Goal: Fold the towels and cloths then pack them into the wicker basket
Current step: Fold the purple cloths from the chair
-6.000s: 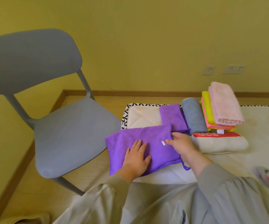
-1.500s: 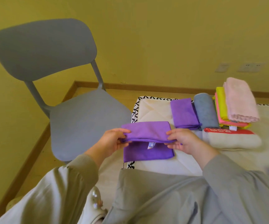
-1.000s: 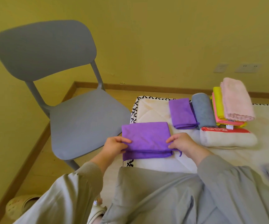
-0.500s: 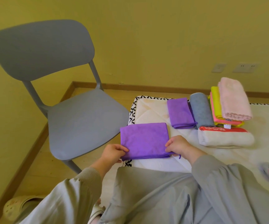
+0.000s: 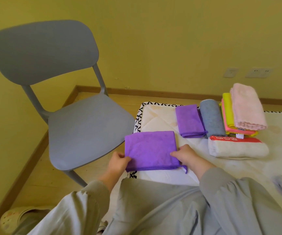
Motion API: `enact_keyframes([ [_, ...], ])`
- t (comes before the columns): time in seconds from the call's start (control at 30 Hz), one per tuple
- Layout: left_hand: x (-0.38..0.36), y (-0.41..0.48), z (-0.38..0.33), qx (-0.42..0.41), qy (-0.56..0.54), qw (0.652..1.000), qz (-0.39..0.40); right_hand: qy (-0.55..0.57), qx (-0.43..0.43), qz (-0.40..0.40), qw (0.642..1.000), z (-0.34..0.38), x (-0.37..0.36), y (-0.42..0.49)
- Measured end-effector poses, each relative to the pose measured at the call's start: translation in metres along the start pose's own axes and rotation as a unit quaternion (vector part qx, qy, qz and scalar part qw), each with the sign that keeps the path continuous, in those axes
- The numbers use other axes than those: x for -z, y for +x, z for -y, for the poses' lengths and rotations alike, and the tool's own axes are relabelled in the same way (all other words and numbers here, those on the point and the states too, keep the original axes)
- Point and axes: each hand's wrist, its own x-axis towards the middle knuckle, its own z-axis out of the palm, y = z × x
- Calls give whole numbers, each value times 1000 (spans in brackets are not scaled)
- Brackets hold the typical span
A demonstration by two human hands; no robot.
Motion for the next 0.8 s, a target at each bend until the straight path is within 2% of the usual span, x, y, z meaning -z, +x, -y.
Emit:
enact_keyframes([
  [0.1, -2, 4, -11, 56, -121, 990, 44, 82, -9, 5, 997, -1, -2, 10],
  [0.23, -3, 11, -23, 60, -187, 980, 20, 140, -32, 14, 990, 3, -1, 6],
  [0.37, -3, 5, -36, 67, -249, 963, 82, 162, -33, 16, 986, 10, 19, 2],
  [0.43, -3, -2, -39, 52, -207, 970, 116, 112, -33, 17, 993, 8, 31, 0],
  [0.5, -3, -7, -35, 37, -130, 983, 123, 52, -69, 62, 994, 4, 34, -7],
  [0.57, -4, -4, -28, 31, -89, 991, 97, -15, -93, 75, 993, 3, 32, -12],
  [0.6, -5, -3, -28, 31, -89, 993, 76, -19, -81, 58, 995, 3, 31, -12],
  [0.7, -8, 7, -32, 27, -120, 992, 37, 95, -42, 11, 995, 9, 24, -3],
  [0.8, -15, 15, -37, 6, -110, 994, 17, 158, -3, -21, 987, -4, 18, 36],
])
